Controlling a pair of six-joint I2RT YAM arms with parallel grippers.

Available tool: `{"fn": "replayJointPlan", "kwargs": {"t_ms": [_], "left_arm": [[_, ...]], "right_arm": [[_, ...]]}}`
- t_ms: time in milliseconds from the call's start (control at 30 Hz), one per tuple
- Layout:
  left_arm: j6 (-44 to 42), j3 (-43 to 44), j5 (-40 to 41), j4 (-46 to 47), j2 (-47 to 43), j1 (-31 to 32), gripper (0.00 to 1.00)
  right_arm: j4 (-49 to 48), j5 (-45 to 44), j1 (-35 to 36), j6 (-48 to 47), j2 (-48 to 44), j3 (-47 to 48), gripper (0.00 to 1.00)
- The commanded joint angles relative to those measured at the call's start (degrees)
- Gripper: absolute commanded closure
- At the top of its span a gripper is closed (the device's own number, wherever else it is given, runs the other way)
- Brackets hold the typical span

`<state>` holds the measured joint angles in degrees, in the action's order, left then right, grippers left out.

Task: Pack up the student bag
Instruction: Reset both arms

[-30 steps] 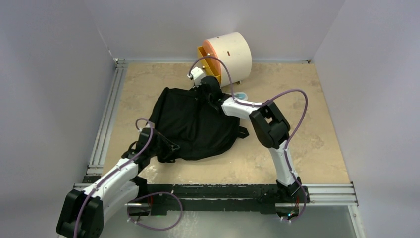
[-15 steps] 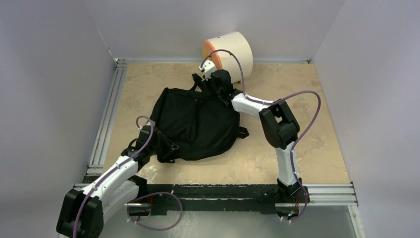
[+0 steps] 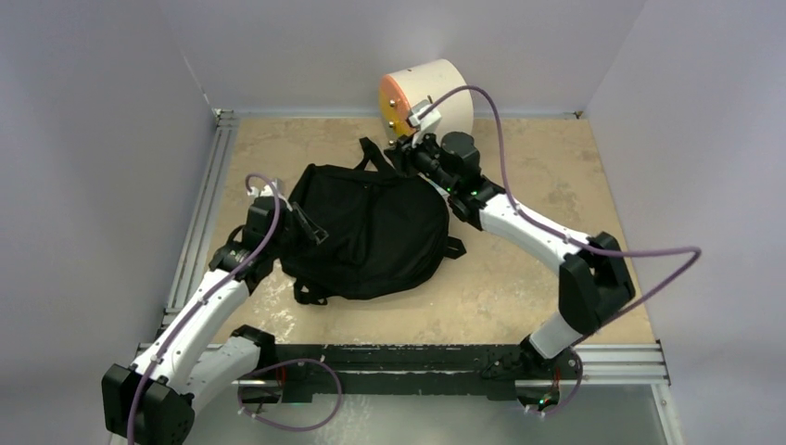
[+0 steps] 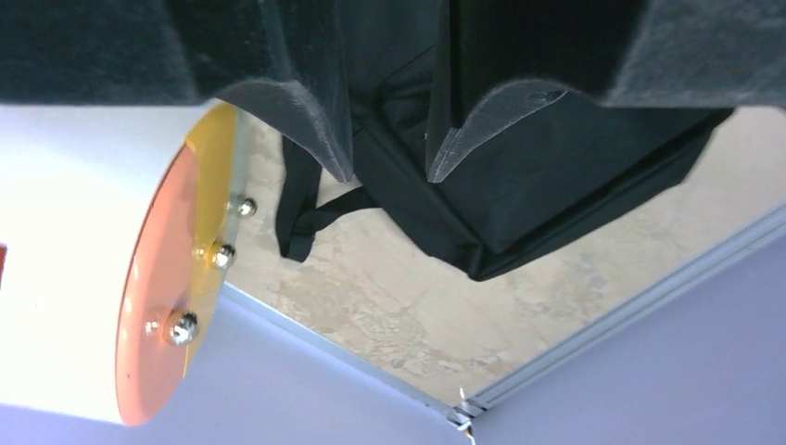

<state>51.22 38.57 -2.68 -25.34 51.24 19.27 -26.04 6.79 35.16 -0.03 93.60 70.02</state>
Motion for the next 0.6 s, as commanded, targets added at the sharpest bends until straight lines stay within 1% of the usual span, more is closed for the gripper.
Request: {"fn": "replayJointPlan", "kwargs": {"t_ms": [0,100,200,300,400,467,500,567], "left_arm": [[-8.09,5.31,2.59,-2.84,1.14,0.07,0.78],[-11.76,7.47,4.81,-3.47,2.06,0.07,0.71],[-14.6,8.96,6.6,-3.93,2.65,0.07,0.65],[-16.64,10.04,7.4,-3.93,3.26,0.07,0.61],[-18.78,11.28,7.23,-3.92,4.08,0.07,0.56],[-20.46,12.54,7.19,-4.11,4.46,0.06,0.49],[-21.22,13.45,7.86,-4.53,4.47,0.07,0.42],[-21.41,14.95,10.15,-5.8,3.62,0.07,0.37]], "right_arm": [[1.93,-4.72,0.0,11.27,-8.51,-4.66,0.6],[8.21,-10.87,-0.04,18.99,-13.03,-7.14,0.55],[16.19,-16.78,-0.11,24.57,-15.89,-8.82,0.49],[22.59,-19.78,-0.06,28.87,-18.07,-11.23,0.41],[24.91,-21.45,-0.06,32.57,-21.37,-15.01,0.36],[25.39,-22.46,-0.03,34.49,-24.04,-17.27,0.27],[25.86,-24.1,-0.07,35.78,-25.39,-17.96,0.19],[27.26,-27.04,-0.01,37.51,-28.28,-18.86,0.06]]}}
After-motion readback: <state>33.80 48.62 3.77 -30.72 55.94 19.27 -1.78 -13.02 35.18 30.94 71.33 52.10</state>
